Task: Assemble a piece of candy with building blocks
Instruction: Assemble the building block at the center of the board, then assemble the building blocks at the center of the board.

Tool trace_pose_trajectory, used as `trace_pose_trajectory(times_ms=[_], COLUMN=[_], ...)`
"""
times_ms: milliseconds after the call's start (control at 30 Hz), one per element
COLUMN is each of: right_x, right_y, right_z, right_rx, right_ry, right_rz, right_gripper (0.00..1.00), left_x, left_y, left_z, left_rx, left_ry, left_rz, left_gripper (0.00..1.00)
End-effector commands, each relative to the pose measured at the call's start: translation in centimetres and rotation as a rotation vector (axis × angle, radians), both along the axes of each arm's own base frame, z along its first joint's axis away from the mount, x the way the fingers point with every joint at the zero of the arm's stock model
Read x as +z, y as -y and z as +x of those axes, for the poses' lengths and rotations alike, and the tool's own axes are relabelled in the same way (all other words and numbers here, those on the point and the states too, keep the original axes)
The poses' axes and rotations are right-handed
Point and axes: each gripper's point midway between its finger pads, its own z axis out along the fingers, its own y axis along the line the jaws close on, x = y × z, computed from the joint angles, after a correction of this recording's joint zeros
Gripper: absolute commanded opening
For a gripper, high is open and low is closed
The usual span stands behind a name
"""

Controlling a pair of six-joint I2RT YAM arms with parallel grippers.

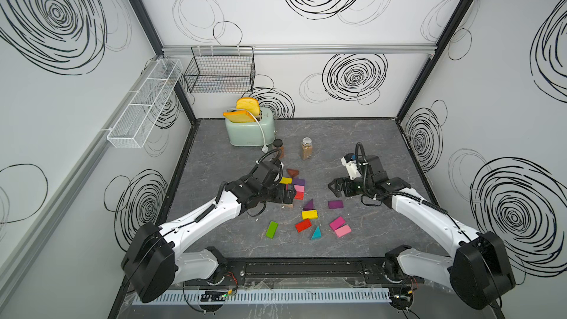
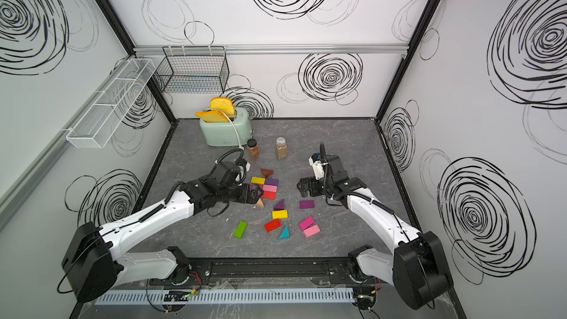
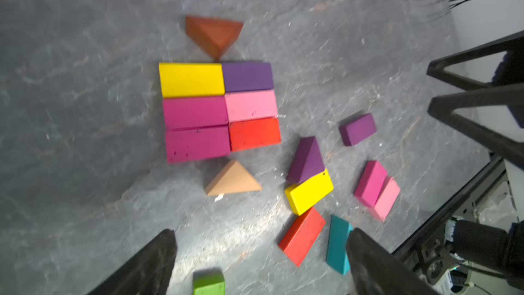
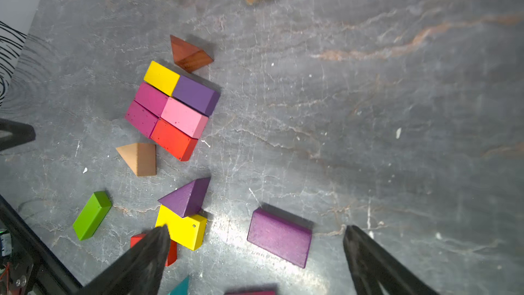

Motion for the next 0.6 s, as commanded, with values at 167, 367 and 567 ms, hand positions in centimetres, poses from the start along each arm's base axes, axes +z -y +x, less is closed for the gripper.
trace_pose_trajectory(times_ms=[167, 367, 567], right_x=[-2.6, -3.2, -4.8], right_y=[-1.6, -1.1, -1.0], right_z=[-3.8, -3.2, -3.3], right_rx=[-0.046, -0.046, -0.016], right_ry=[-0.097, -0.077, -0.132], right_rz=[0.003, -0.025, -0.066], right_gripper=[0.99, 0.99, 0.99], left_x=[-1.3, -0.6, -1.0], left_y=[1.2, 3.0, 2.9], left_z=[-2.7, -3.3, -4.5], left_rx=[-0.036, -0.027, -0.042], left_ry=[-0.072, -0.073, -0.064], left_rz=[-0.156, -0.249, -0.229], left_gripper=[0.98, 0.98, 0.98])
